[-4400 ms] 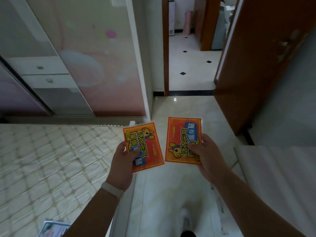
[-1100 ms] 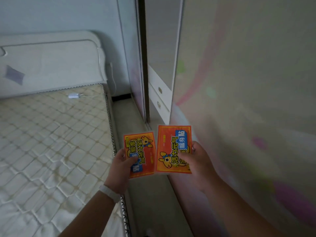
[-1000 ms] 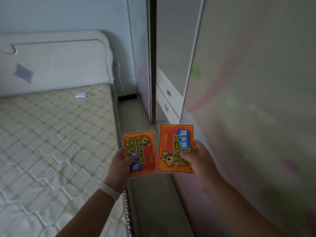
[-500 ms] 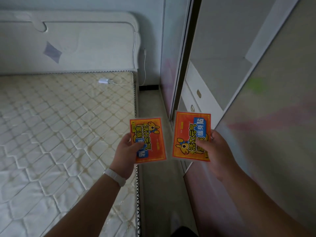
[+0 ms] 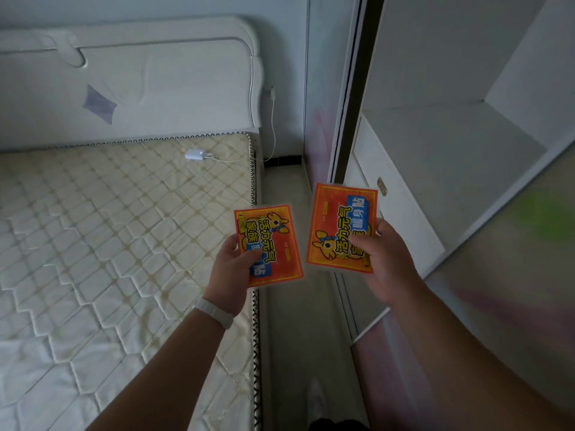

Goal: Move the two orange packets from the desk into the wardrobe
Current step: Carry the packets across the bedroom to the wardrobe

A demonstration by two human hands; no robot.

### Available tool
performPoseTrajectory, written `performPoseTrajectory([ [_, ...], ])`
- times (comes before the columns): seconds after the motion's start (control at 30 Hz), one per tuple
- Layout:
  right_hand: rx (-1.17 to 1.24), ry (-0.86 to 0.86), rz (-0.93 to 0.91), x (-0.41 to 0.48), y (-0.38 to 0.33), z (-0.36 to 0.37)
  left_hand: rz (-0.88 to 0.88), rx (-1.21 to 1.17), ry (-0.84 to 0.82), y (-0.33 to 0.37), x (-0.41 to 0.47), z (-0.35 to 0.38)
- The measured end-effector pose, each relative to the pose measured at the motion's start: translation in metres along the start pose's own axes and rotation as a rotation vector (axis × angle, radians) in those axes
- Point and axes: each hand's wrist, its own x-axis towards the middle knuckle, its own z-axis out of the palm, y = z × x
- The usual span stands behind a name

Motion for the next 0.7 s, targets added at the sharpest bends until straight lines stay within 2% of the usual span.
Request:
performPoseTrajectory([
  [0.17, 0.015, -0.021, -0.005, 0.058, -0.022, 0.008, 0.044, 0.016, -0.022, 0.021, 0.056, 0.033],
  [0.43, 0.134, 0.104, 0.002, 0.118, -0.049, -0.017, 0.019, 0.079, -0.099, 0.045, 0.132, 0.071],
  [0.7, 0.250, 0.293, -0.035, 0.161, -0.056, -0.042, -0.040, 0.156, -0.308, 0.038, 0.236, 0.146],
])
